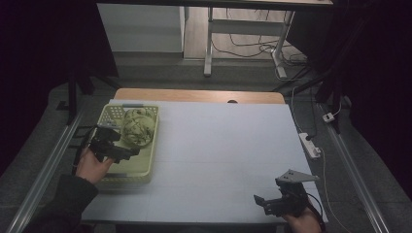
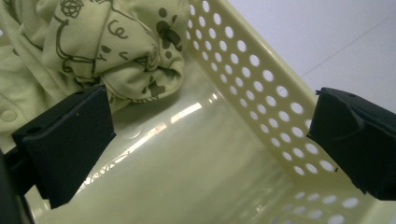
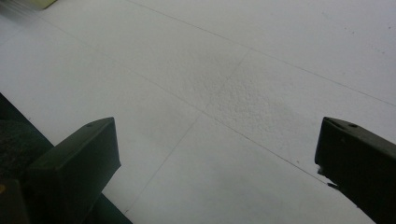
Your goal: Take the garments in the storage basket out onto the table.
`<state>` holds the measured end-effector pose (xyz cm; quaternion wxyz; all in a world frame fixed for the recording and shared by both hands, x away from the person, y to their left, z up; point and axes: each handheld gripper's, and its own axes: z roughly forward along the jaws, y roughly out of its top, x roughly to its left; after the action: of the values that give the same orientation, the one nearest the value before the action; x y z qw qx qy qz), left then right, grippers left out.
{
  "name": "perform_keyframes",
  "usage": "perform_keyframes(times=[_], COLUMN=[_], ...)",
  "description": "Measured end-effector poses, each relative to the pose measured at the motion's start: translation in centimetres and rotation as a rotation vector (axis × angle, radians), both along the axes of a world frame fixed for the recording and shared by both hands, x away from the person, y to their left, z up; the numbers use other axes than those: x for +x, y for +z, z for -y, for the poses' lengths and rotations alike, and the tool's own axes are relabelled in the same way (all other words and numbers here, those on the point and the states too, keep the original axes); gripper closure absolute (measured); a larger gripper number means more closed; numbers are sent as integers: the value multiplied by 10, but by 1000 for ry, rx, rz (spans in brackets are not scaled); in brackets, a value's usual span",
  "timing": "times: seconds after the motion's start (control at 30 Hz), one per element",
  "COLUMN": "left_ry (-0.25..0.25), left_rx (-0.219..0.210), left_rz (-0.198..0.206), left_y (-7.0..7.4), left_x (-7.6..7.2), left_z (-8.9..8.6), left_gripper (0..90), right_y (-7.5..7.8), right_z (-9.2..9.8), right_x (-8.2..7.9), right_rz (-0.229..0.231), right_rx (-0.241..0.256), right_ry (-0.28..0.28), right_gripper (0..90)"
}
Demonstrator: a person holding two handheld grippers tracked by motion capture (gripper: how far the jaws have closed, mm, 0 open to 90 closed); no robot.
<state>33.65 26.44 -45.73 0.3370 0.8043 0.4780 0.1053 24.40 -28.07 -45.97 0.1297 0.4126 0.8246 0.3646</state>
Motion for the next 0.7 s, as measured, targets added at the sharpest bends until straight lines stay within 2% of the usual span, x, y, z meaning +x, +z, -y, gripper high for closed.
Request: perform_keyframes(times=[0.37, 0.53, 0.7], left_ry=[10, 13, 33], left_rx=[11, 37, 30], left_rz=[-26, -33, -40], left_y=[-5, -9, -12], left_x=[29, 40, 52], left_z=[1, -1, -7], left_gripper=[3, 2, 1], right_y=[0, 0, 0], right_z=[0, 0, 0], right_x=[0, 0, 0], right_rz=[-3, -5, -5], right_rx=[2, 3, 2], right_ry=[2, 0, 2], right_gripper=[0, 0, 0])
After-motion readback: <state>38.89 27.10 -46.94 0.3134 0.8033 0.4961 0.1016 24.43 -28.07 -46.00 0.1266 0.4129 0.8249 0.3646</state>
